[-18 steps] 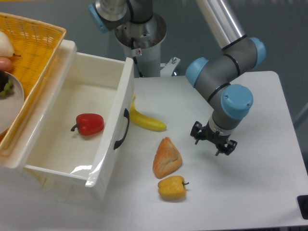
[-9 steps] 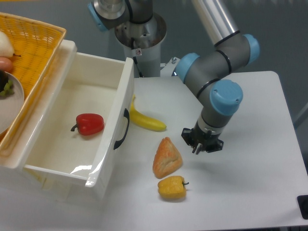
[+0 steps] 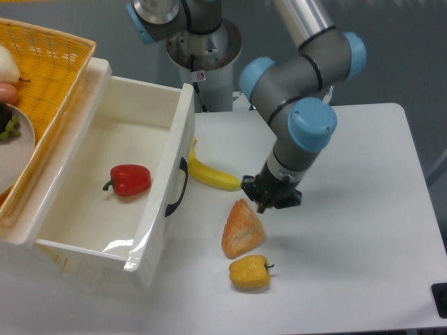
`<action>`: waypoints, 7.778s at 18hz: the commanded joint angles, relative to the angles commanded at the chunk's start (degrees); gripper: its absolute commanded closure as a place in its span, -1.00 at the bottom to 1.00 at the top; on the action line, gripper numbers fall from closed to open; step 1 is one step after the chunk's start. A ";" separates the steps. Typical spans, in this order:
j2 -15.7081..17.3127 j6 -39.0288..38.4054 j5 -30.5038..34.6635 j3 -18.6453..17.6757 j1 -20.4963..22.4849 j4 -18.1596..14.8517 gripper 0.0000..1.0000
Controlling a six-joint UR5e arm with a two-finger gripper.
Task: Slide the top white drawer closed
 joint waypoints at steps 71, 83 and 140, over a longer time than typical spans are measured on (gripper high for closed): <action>5.54 -3.34 -10.90 0.53 -6.69 -13.01 1.00; 6.15 -4.75 -11.34 0.53 -9.32 -13.71 1.00; 3.60 -3.26 -1.68 1.67 -3.27 -4.84 -1.00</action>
